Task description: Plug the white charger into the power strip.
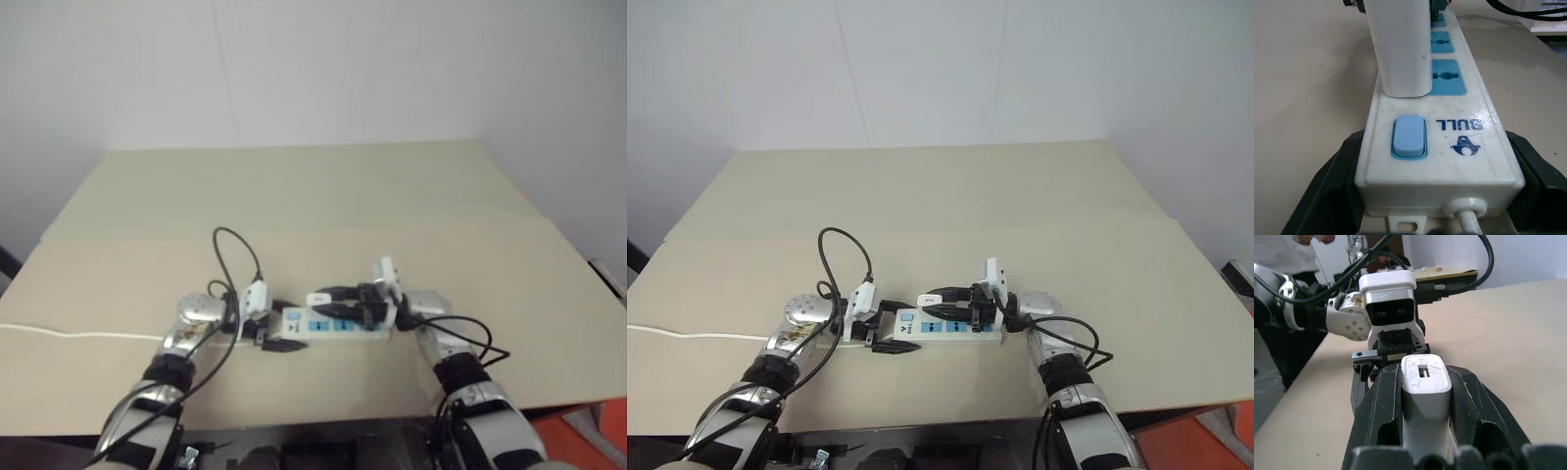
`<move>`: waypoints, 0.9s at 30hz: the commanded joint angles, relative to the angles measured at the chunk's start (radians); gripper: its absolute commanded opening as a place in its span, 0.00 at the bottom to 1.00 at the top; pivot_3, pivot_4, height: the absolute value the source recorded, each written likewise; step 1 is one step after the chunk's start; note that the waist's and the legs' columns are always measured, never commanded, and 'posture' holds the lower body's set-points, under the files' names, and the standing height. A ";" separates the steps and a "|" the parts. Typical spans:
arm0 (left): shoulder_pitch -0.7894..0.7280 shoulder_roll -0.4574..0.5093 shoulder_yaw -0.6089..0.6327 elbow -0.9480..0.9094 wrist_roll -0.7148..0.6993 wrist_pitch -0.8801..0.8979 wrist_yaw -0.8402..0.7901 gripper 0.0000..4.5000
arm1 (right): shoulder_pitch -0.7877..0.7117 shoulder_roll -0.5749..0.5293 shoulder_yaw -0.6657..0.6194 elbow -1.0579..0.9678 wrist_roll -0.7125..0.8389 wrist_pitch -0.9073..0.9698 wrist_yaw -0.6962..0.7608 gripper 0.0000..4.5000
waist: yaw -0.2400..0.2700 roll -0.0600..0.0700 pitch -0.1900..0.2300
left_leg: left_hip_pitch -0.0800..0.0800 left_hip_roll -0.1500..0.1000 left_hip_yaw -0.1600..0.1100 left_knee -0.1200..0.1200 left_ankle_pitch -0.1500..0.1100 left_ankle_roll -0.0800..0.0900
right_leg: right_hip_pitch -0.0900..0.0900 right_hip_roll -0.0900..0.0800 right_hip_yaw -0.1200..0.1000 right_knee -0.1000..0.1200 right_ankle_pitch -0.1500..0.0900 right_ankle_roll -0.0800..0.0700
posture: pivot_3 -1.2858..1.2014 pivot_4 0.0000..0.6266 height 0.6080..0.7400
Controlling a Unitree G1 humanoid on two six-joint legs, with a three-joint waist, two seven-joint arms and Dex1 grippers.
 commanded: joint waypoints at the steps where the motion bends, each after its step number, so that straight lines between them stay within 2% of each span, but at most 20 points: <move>1: -0.005 -0.001 -0.006 -0.015 -0.004 -0.004 -0.001 0.73 | 0.055 0.002 0.059 0.094 -0.115 -0.087 -0.023 0.24 | -0.003 0.000 0.000 | 0.000 0.000 0.000 0.000 0.000 0.000 | 0.000 0.000 0.000 0.000 0.000 0.000 | 0.52 0.24 1.00; 8: -0.003 -0.004 -0.007 -0.017 -0.008 0.001 -0.003 0.73 | 0.015 0.004 0.062 0.139 -0.100 0.027 -0.021 0.24 | -0.013 0.000 0.000 | 0.007 0.000 0.000 0.000 0.000 0.000 | 0.008 0.000 0.000 -0.001 0.000 0.000 | 0.52 0.24 1.00; 10: -0.001 -0.005 -0.008 -0.020 -0.008 0.002 -0.002 0.73 | 0.008 0.002 0.061 0.146 -0.100 0.030 -0.017 0.24 | -0.015 0.000 0.000 | 0.012 0.000 0.000 -0.002 0.000 0.000 | 0.012 0.000 0.000 -0.002 -0.001 0.000 | 0.52 0.24 1.00; 20: 0.005 -0.004 -0.007 -0.023 -0.007 0.001 0.005 0.73 | -0.010 -0.013 0.070 0.174 -0.130 -0.009 -0.013 0.24 | -0.015 0.000 0.000 | 0.013 0.000 0.000 -0.004 0.000 0.000 | 0.012 0.000 0.001 -0.002 -0.001 0.000 | 0.52 0.24 1.00; 22: 0.006 -0.005 -0.007 -0.024 -0.006 0.001 0.006 0.73 | -0.013 -0.018 0.073 0.172 -0.134 -0.005 -0.013 0.41 | -0.015 0.000 0.000 | 0.013 0.000 0.000 -0.004 -0.001 0.000 | 0.012 0.000 0.001 -0.002 -0.001 0.000 | 0.52 0.24 1.00; 24: 0.009 -0.005 -0.008 -0.023 -0.005 -0.002 0.007 0.73 | -0.013 -0.022 0.071 0.164 -0.140 -0.007 -0.023 0.52 | -0.014 -0.001 -0.001 | 0.013 0.000 0.000 -0.004 -0.001 0.000 | 0.013 0.000 0.001 -0.002 -0.001 0.000 | 0.52 0.24 1.00; 27: 0.008 -0.006 -0.008 -0.022 -0.004 -0.003 0.008 0.73 | -0.008 -0.024 0.064 0.146 -0.136 -0.016 -0.023 0.77 | -0.014 -0.002 -0.001 | 0.013 0.000 -0.001 -0.004 -0.001 0.000 | 0.013 0.000 0.001 -0.002 -0.001 0.000 | 0.52 0.24 1.00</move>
